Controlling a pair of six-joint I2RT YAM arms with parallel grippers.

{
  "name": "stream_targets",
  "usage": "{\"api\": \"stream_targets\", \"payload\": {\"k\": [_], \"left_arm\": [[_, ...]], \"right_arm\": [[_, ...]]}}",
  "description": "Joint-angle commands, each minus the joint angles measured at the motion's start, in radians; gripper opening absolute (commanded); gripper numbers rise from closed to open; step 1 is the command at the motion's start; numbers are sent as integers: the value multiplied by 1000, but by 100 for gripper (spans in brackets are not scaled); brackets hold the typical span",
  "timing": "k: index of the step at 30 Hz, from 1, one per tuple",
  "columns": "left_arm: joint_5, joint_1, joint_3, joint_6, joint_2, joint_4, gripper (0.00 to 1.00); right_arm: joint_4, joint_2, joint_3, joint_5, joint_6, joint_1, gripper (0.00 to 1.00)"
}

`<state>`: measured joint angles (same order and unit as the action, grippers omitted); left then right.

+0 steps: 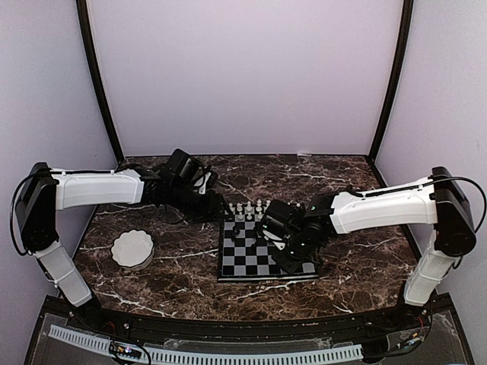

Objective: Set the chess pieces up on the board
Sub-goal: Place the bishop on c8.

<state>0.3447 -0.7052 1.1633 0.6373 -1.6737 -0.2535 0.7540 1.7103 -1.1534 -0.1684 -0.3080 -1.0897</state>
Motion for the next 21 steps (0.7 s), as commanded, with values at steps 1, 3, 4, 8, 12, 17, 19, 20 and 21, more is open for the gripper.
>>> {"api": "stream_targets", "payload": {"k": [1,3,4,8,12,17,19,20,21], "left_arm": [[13,-6,3,6,6,25,56],[13,-6,3,6,5,26,56],[13,-7,3,7,5,27,56],[15,-6,1,10,6,32,56],[14,-7,4,8,6,33,56],[12,-8,7,7,6,31,56],[12,-8,10,6,9,27,56],[11,-8,13,3,10,25,56],[7,-10,16,-6,11,18,56]], "right_arm": [[-10,6,11,2,3,8,9],[-10,5,12,-1,0,8,10],[-7,3,12,-2,0,9,11],[-1,-2,11,-6,-3,8,15],[4,-27,5,-22,-7,9,21],[20,-47,-25,-33,-19,10,25],[40,-48,-48,-43,-21,11,25],[58,-56,-69,-54,-24,11,26],[70,-65,-87,-67,-25,12,26]]}}
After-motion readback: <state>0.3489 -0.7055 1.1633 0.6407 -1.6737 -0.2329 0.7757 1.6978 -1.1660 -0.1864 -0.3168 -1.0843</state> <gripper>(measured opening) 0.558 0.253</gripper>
